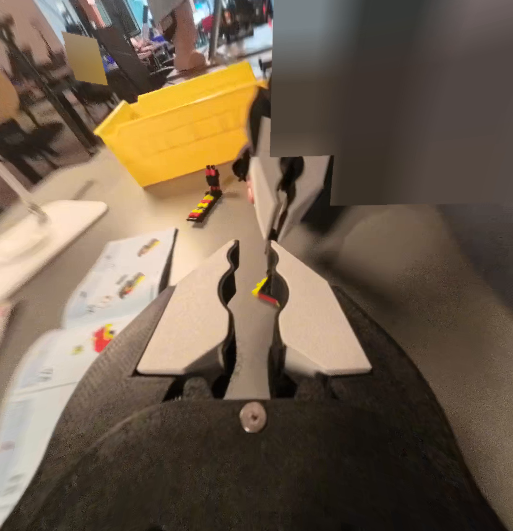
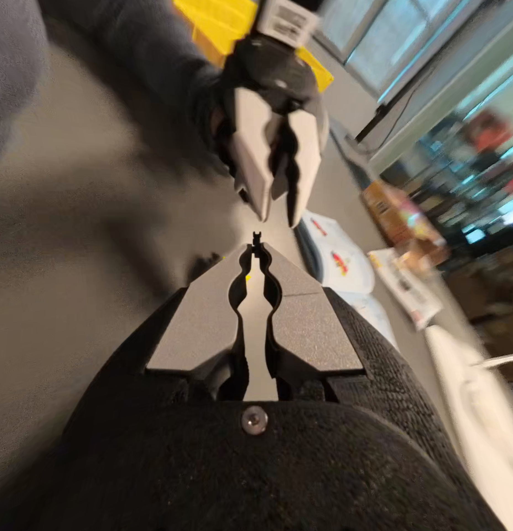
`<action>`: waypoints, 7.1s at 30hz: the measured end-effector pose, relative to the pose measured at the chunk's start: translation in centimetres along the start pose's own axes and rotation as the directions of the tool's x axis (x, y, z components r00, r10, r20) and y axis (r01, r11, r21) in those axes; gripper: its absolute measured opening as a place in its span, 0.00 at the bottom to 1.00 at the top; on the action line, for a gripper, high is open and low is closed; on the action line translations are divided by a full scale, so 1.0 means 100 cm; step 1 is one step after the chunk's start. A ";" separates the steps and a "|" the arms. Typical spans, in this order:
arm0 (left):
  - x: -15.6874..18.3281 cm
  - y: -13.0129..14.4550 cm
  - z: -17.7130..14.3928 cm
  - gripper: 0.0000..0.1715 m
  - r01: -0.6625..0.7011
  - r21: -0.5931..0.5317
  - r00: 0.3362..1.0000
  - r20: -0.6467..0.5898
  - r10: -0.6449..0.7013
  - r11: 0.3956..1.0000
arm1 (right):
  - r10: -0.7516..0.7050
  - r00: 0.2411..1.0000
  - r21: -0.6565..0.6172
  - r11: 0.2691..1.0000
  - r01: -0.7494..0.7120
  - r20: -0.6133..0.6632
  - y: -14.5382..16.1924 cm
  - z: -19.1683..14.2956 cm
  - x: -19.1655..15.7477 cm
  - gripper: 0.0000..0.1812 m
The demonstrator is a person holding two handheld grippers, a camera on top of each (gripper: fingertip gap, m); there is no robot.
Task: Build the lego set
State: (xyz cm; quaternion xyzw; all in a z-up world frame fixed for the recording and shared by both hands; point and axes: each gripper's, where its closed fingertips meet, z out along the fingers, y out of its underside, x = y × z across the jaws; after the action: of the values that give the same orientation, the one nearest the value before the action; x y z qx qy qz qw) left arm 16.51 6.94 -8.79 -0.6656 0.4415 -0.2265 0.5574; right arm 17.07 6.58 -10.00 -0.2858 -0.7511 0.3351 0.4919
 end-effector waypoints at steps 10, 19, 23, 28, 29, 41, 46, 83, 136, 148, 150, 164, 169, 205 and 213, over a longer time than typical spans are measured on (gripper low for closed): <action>0.023 -0.001 0.002 0.02 0.451 -0.044 0.835 -0.333 -0.438 0.892 | -0.497 0.849 -0.034 0.866 0.499 -0.181 -0.016 -0.002 -0.002 0.01; 0.010 0.031 -0.002 0.01 0.319 -0.198 0.910 -0.208 -0.358 0.927 | 0.275 0.959 -0.206 0.944 -0.256 0.070 0.024 0.010 -0.013 0.31; 0.004 0.049 -0.003 0.01 0.185 -0.272 0.963 -0.141 -0.229 0.944 | 0.491 0.866 -0.287 0.846 -0.449 0.092 0.036 0.010 -0.019 0.26; 0.005 0.054 -0.001 0.01 0.129 -0.294 0.973 -0.149 -0.178 0.947 | 0.530 0.843 -0.364 0.806 -0.466 0.094 0.043 0.012 -0.030 0.22; 0.004 0.053 -0.001 0.01 0.129 -0.289 0.973 -0.150 -0.178 0.948 | 0.531 0.843 -0.369 0.803 -0.468 0.087 0.044 0.013 -0.031 0.22; 0.015 0.051 0.005 0.01 0.059 -0.290 0.959 -0.249 -0.135 0.955 | 0.489 0.866 -0.363 0.829 -0.425 0.101 0.045 0.016 -0.031 0.11; 0.012 0.056 0.011 0.01 0.073 -0.339 0.963 -0.221 -0.155 0.938 | 0.489 0.867 -0.366 0.827 -0.427 0.093 0.046 0.016 -0.030 0.11; 0.014 0.057 0.012 0.07 0.102 -0.347 0.954 -0.232 -0.191 0.932 | 0.490 0.865 -0.367 0.827 -0.425 0.103 0.047 0.015 -0.030 0.11; -0.016 0.054 0.021 0.08 -0.631 -0.416 0.694 0.076 0.716 0.655 | -0.247 0.964 -0.455 0.873 0.176 -0.101 0.052 0.010 0.010 0.27; -0.007 0.054 0.023 0.09 -0.571 -0.368 0.784 0.020 0.621 0.733 | -0.372 0.925 -0.486 0.823 0.293 -0.072 0.052 0.013 0.009 0.10; -0.005 0.056 0.023 0.09 -0.575 -0.374 0.785 -0.003 0.619 0.727 | -0.390 0.919 -0.491 0.812 0.316 -0.054 0.054 0.013 0.007 0.10; 0.003 0.059 0.021 0.09 -0.527 -0.365 0.834 -0.046 0.550 0.768 | -0.279 0.960 -0.423 0.874 0.240 -0.034 0.054 0.014 -0.002 0.10; 0.005 0.054 0.020 0.11 -0.461 -0.322 0.880 -0.046 0.473 0.827 | -0.235 0.971 -0.392 0.898 0.201 -0.040 0.051 0.014 -0.002 0.10; -0.005 0.103 -0.090 0.01 0.256 -0.506 0.944 0.314 -0.101 0.824 | -0.507 0.848 -0.329 0.835 0.440 -0.154 0.046 0.033 0.026 0.10; -0.003 0.034 -0.036 0.01 0.196 -0.340 0.979 0.119 -0.165 0.920 | -0.593 0.790 -0.338 0.783 0.522 -0.155 0.040 0.035 0.022 0.10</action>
State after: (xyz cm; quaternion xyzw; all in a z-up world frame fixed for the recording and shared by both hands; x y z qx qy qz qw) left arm 12.30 5.27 -10.97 -0.8013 0.3864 -0.1653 0.4257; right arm 13.42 9.95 -12.94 -0.1550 -0.7722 0.0254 0.6156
